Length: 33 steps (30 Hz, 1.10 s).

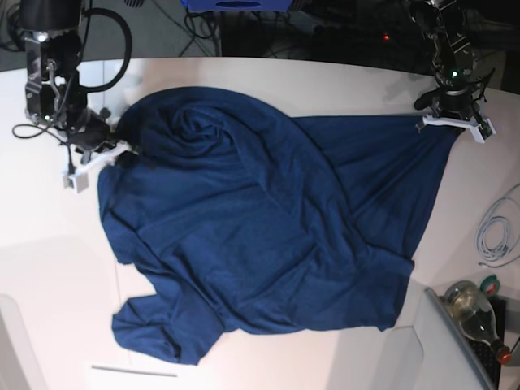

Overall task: Layout the t-shirt on the table in an organized manner, then fold the t-shirt properly
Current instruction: 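Lift the shirt with both grippers and shake it out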

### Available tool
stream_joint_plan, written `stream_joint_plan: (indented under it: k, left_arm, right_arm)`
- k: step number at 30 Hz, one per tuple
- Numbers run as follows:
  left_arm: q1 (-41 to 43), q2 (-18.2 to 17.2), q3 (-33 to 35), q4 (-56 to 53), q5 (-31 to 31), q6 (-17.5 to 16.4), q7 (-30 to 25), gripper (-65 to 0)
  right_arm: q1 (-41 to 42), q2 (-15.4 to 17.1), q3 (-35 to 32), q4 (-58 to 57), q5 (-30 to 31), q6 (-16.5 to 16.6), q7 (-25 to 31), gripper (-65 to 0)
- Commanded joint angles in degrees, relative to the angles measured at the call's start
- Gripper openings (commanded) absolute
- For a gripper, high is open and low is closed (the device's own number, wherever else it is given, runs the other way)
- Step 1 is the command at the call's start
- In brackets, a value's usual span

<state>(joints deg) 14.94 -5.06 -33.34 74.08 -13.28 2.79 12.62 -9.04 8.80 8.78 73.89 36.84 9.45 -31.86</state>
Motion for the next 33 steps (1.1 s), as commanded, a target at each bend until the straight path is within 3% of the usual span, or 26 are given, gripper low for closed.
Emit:
stream_joint_plan:
  k: [1,3,8,12,16,21,24,30,33]
  left_arm:
    - [0.58,-0.79,-0.28,1.12,0.40,0.16,-1.50,-65.0]
    - [1.63,-0.79,-0.37,2.53,0.40,0.16,-1.50,-65.0]
    - [6.20,-0.79,-0.64,9.39,0.40,0.16,-1.41,-65.0]
    - [8.75,-0.79,-0.72,14.49,0.31,0.16,-1.41,-65.0]
    - [8.40,-0.70,-0.28,17.21,0.31,0.16,-0.71,-65.0]
    - [-1.71,-0.87,2.53,17.04,0.40,0.16,9.84,-65.0]
    - [-8.74,-0.87,5.96,16.86,0.40,0.16,14.59,-65.0]
    - [-29.22,-2.90,18.00,5.96,0.49,0.33,17.40,-65.0]
    - [-42.50,-2.72,22.31,-4.24,0.49,1.92,17.05,-65.0]
  right_arm:
    - [0.29,0.65,0.50,2.82,0.57,0.35,0.78,-60.3]
    - [-1.73,0.65,2.35,7.56,0.57,0.35,-0.19,-65.0]
    - [-5.60,0.13,7.88,21.72,0.57,-0.18,-10.65,-64.5]
    - [-6.48,-1.98,13.51,23.74,0.57,-0.18,-17.24,-64.5]
    - [-5.51,-2.07,14.39,23.74,0.57,-0.18,-19.53,-64.5]
    - [2.40,-1.37,14.48,15.21,0.13,-0.18,-19.62,-64.4]
    - [10.05,1.36,14.39,5.89,0.13,-0.18,-19.62,-64.4]
    - [30.62,7.60,14.30,-7.91,0.13,-0.18,-22.96,-64.4]
    - [44.07,11.73,9.55,-15.65,0.13,-0.18,-22.69,-64.4]
